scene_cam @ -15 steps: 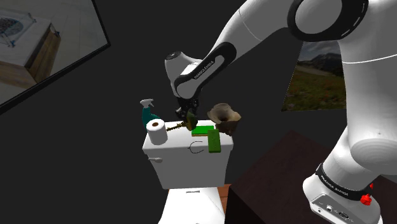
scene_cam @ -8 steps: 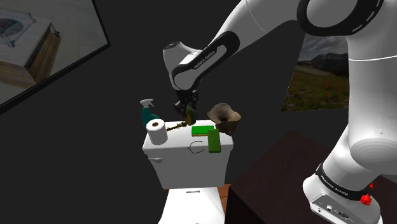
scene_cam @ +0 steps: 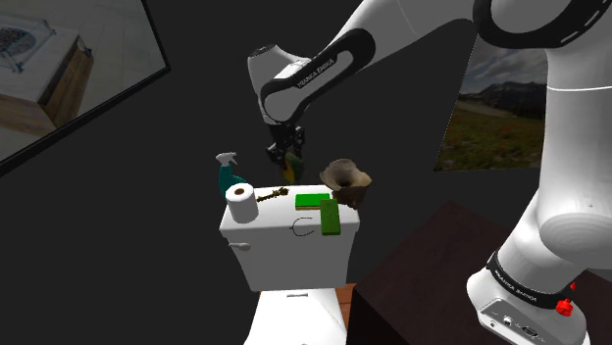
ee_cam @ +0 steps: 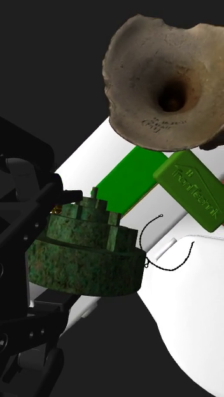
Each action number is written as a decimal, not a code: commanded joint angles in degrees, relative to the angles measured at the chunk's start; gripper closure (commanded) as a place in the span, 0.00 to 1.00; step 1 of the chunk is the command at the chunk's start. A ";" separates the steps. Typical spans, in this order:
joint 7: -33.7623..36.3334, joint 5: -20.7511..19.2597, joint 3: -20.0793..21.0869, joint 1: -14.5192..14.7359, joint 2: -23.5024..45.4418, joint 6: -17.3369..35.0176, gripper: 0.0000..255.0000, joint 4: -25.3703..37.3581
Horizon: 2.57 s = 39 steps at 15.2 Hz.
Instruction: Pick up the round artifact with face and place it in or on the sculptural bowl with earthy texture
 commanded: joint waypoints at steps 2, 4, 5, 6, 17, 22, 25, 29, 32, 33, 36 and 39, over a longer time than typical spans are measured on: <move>-0.50 0.47 0.18 -0.08 -1.08 -1.85 1.00 0.83; -0.83 0.77 0.28 -0.12 -1.74 -3.12 1.00 1.48; -0.98 0.91 0.33 -0.14 -2.05 -3.76 1.00 1.83; -1.12 1.02 0.37 -0.15 -2.31 -4.30 1.00 2.13; -14.69 3.67 -4.10 -9.12 -14.63 0.38 1.00 -12.38; -19.31 4.06 -6.14 -11.71 -17.09 1.93 1.00 -15.62; -18.81 3.65 -6.20 -11.71 -16.02 4.06 1.00 -16.73; -18.10 3.04 -6.30 -11.71 -14.45 6.87 1.00 -18.04; -17.53 2.53 -6.39 -11.70 -13.17 8.95 1.00 -18.88; -17.33 2.35 -6.43 -11.69 -12.72 9.64 1.00 -19.14; -16.72 1.77 -6.56 -11.66 -11.30 11.69 1.00 -19.83; -16.14 1.22 -6.70 -11.62 -9.95 13.52 1.00 -20.36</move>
